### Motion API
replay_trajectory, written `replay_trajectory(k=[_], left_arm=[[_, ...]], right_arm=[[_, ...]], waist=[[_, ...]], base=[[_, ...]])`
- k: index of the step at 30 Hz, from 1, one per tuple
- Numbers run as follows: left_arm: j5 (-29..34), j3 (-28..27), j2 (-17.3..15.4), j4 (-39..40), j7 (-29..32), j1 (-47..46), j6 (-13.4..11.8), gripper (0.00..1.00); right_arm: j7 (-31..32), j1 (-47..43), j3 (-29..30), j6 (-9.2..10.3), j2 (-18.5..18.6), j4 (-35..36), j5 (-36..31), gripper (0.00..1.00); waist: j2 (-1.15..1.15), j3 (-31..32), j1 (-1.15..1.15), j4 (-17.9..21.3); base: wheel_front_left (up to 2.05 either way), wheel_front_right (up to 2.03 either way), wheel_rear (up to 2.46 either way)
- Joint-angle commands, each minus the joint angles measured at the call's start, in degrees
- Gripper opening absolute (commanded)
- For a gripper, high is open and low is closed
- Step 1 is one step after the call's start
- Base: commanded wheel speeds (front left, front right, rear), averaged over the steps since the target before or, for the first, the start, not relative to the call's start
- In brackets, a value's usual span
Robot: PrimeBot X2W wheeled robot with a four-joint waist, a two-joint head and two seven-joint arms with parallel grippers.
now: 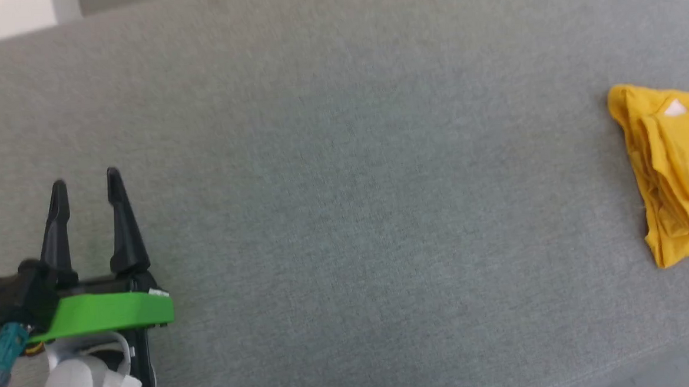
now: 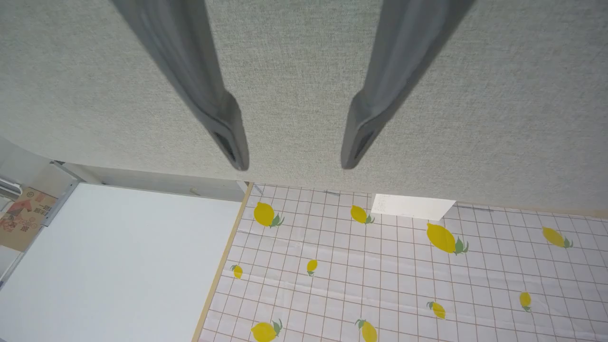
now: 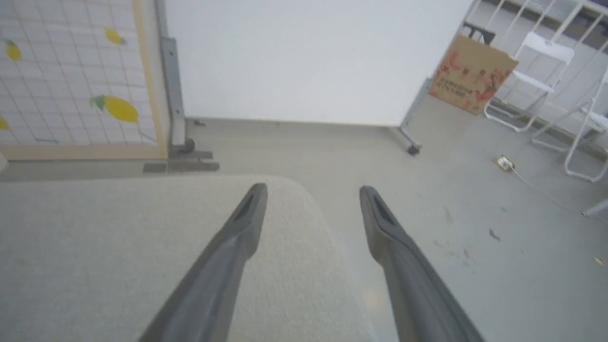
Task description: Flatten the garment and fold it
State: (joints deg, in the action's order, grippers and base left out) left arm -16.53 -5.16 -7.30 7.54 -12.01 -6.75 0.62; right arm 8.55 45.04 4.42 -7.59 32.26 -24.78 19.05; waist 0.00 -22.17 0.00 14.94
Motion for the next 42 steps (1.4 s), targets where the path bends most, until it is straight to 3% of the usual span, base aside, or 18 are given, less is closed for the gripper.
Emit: replay_trajectory(k=[1,3,8,16,20,30,37,42], left_arm=[[-0.3,-0.5,0.3,-0.5,-0.7,0.8,-0.7,1.0],[-0.8,-1.0,0.7,-1.2,-1.3,1.5,-1.0,1.0],[-1.4,-1.6,1.3,-2.5,-2.0,3.5,-1.3,1.0],[-1.9,-2.3,1.8,-3.0,-2.5,6.3,-1.8,1.0],[-1.8,-2.0,2.3,-3.4,-2.6,6.9,-2.3,1.0],[1.3,0.6,2.4,-7.0,-2.8,6.4,-3.9,1.0],[5.1,3.8,1.4,-10.1,-2.0,6.1,-4.6,1.0],[5.7,5.2,1.9,-11.9,-1.6,6.9,-5.2,1.0]], right_arm=[[-2.1,-0.1,-1.7,0.1,-0.5,2.7,0.8,1.0],[-6.3,-1.3,-2.3,0.1,-1.9,6.2,0.5,1.0],[-14.7,-5.9,-3.6,0.1,-9.7,12.3,0.2,1.0],[-20.8,-16.9,-4.5,0.1,-23.0,18.3,-0.5,1.0],[-22.0,-22.6,-4.1,0.1,-27.5,19.4,-0.4,1.0],[-22.8,-34.6,-6.4,0.1,-29.3,16.5,-1.2,1.0],[-22.0,-38.2,-7.0,0.1,-29.4,15.0,-8.6,1.0],[-20.9,-40.0,-5.3,0.1,-29.4,14.8,-10.1,1.0]], waist=[[0.0,5.9,0.0,-2.0],[0.0,7.9,0.0,-2.8],[0.0,12.3,0.0,-5.5],[0.0,17.1,0.0,-9.5],[0.0,18.7,0.0,-11.3],[0.0,21.5,0.0,-14.2],[0.0,22.1,0.0,-14.1],[0.0,22.5,0.0,-13.6]], base=[[0.0,0.0,0.0],[0.0,0.0,0.0],[0.0,0.0,0.0],[0.0,0.0,0.0],[0.0,0.0,0.0],[0.0,0.0,0.0],[0.0,0.0,0.0],[0.0,0.0,0.0]])
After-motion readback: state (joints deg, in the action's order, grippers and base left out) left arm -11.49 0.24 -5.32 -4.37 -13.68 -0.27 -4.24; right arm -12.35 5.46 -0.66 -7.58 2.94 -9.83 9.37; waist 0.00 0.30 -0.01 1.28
